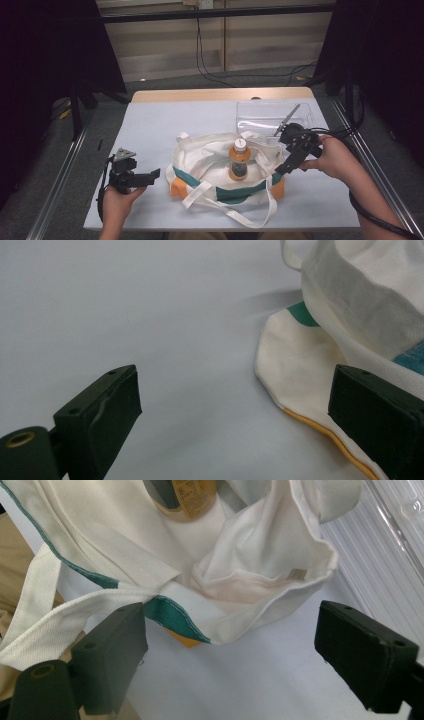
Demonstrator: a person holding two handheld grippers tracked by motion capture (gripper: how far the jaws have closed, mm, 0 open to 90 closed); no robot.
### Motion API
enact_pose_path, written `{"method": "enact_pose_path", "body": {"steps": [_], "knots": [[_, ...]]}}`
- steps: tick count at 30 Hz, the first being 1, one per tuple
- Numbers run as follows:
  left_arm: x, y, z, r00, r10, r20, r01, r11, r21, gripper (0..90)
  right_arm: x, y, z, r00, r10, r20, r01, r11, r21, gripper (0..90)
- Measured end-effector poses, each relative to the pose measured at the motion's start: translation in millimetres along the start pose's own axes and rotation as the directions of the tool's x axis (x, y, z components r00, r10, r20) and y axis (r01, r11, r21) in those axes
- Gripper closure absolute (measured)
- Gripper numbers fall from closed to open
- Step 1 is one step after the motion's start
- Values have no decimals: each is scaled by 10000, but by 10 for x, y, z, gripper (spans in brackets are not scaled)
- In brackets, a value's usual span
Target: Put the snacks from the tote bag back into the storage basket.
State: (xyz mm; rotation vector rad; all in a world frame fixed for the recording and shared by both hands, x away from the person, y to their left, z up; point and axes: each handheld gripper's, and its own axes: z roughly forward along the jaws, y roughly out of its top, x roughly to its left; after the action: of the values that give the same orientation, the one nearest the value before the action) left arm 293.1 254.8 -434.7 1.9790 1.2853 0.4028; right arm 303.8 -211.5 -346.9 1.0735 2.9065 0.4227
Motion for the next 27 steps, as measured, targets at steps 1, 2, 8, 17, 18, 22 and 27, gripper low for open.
{"method": "enact_pose_path", "body": {"steps": [1,2,8,17,18,22,27], "knots": [[4,2,-7,10000,65,39,-66,10000,47,66,7,29,6,9999,-111,20,111,9999,-10,130],[3,1,-7,10000,70,37,-70,10000,34,65,19,47,2,10000,-71,-1,71,10000,63,130],[3,0,-8,10000,73,41,-74,10000,40,66,43,114,18,9999,-118,-48,119,9999,62,129],[11,3,-8,10000,86,17,-86,10000,47,66,93,250,63,9991,-408,-80,409,9990,177,129],[11,3,-8,10000,86,17,-86,10000,47,66,93,250,63,9991,-408,-80,409,9990,177,129],[20,-1,-14,10000,71,19,-71,10000,30,66,116,311,76,9988,-476,-126,478,9986,210,130],[20,1,-14,10000,76,-10,-76,10000,19,66,114,355,108,9984,-554,-101,556,9981,260,130]]}}
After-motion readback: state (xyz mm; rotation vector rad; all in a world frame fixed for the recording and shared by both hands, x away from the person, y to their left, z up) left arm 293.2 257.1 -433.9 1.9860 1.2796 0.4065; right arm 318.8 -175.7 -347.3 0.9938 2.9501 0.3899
